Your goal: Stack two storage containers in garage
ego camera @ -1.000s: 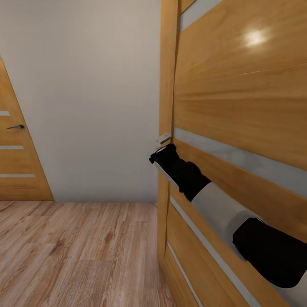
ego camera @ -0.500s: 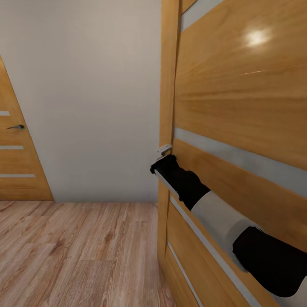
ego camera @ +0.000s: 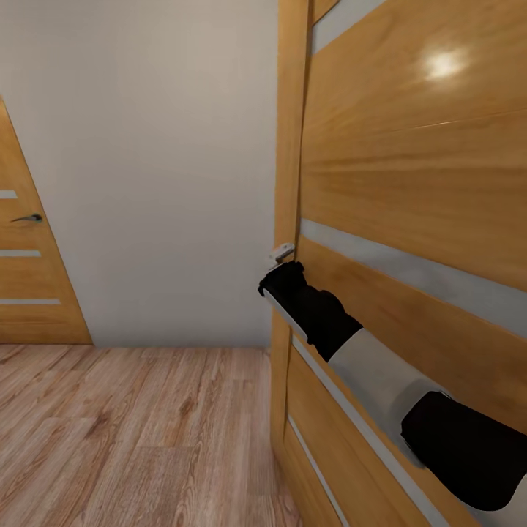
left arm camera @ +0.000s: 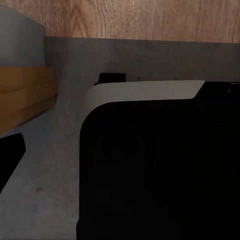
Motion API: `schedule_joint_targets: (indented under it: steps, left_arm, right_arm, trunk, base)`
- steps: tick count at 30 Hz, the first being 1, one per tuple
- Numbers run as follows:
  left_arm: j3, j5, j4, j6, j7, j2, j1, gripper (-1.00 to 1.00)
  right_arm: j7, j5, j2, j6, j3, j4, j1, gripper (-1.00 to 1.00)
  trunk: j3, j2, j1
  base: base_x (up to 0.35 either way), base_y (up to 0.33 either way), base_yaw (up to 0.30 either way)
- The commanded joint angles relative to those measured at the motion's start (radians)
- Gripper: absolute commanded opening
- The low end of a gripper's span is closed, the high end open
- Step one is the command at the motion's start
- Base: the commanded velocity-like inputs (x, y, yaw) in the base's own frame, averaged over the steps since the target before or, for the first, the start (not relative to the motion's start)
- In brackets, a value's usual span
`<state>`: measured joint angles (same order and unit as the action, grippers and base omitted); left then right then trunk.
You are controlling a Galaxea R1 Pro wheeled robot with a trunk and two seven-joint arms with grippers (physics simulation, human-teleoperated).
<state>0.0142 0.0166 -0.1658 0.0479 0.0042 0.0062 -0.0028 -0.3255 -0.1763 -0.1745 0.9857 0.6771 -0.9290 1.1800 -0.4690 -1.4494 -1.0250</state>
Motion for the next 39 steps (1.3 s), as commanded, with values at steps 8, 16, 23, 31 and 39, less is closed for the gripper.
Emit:
schedule_joint_targets:
  steps: [8,16,23,31,39]
  left_arm:
    - [0.001,0.002,0.0,0.003,0.0,0.0,0.0,1.0]
    - [0.001,0.002,0.0,0.006,-0.001,0.001,0.0,1.0]
    - [0.0,0.002,0.0,0.007,-0.001,0.001,0.0,1.0]
    - [0.0,0.002,0.0,0.006,-0.001,0.0,0.0,1.0]
    - [0.0,0.002,0.0,0.006,0.0,0.0,0.0,1.0]
  right_arm:
    - [-0.01,-0.011,0.0,0.036,0.004,-0.001,0.001,1.0]
    - [-0.009,-0.011,0.0,0.034,0.004,-0.001,0.001,1.0]
    - [-0.009,-0.011,0.0,0.034,0.004,-0.001,0.001,1.0]
    - [-0.01,-0.01,0.0,0.034,0.003,0.0,0.001,1.0]
    - [-0.046,-0.005,0.0,0.028,-0.004,0.014,0.0,1.0]
  trunk:
    - [-0.001,-0.001,0.0]
    - [-0.001,-0.001,0.0]
    - [-0.001,-0.001,0.0]
    - [-0.001,-0.001,0.0]
    - [-0.001,-0.001,0.0]
  base:
    - [0.0,0.007,0.0]
    - [0.0,0.035,0.0]
    - [0.0,0.125,0.0]
    - [0.0,0.005,0.0]
    - [0.0,0.0,0.0]
